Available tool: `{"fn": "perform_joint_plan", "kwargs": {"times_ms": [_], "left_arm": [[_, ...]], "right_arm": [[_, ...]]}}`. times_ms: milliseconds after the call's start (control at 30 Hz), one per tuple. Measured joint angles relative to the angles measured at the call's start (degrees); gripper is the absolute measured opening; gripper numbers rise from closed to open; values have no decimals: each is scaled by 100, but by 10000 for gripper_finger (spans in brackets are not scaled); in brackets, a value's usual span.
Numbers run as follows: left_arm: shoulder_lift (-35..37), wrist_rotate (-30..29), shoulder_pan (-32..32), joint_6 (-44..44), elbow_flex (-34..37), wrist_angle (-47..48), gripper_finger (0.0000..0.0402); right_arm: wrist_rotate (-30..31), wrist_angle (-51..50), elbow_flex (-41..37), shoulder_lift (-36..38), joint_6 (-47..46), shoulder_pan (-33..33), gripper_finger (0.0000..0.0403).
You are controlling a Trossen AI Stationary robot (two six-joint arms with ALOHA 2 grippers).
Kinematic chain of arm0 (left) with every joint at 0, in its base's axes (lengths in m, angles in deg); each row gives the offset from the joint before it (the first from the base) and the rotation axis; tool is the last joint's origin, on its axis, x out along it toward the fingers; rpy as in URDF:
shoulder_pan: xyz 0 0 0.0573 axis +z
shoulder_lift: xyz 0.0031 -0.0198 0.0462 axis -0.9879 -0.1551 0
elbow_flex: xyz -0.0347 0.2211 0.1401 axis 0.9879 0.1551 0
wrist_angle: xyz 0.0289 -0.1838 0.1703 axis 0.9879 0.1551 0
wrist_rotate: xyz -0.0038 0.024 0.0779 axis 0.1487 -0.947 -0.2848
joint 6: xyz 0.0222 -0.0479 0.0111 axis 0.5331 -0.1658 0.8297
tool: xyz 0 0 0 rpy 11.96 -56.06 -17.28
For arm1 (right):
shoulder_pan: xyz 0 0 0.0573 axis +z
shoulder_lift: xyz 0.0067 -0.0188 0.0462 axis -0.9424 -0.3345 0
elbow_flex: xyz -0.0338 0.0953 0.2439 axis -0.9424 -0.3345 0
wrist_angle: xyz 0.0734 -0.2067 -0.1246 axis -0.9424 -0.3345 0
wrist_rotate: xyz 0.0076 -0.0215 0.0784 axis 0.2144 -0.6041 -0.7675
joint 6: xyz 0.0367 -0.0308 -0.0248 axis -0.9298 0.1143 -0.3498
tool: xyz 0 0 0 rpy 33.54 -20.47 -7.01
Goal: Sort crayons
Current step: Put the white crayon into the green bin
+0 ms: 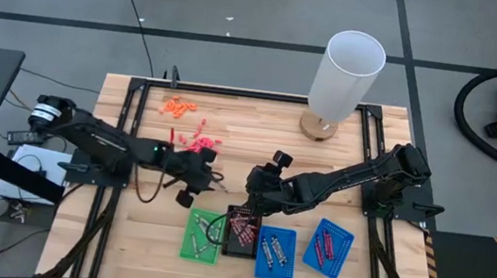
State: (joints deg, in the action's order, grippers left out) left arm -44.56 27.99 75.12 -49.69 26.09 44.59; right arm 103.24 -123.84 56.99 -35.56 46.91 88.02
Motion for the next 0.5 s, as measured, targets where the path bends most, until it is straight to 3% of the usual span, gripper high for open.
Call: {"fn": "perform_joint_plan", "kwargs": {"times_ms": [500], "left_arm": [[-1014, 398, 609, 330, 0, -441, 126]], "right_arm": [[2, 32, 0, 0, 16, 0, 124]]}}
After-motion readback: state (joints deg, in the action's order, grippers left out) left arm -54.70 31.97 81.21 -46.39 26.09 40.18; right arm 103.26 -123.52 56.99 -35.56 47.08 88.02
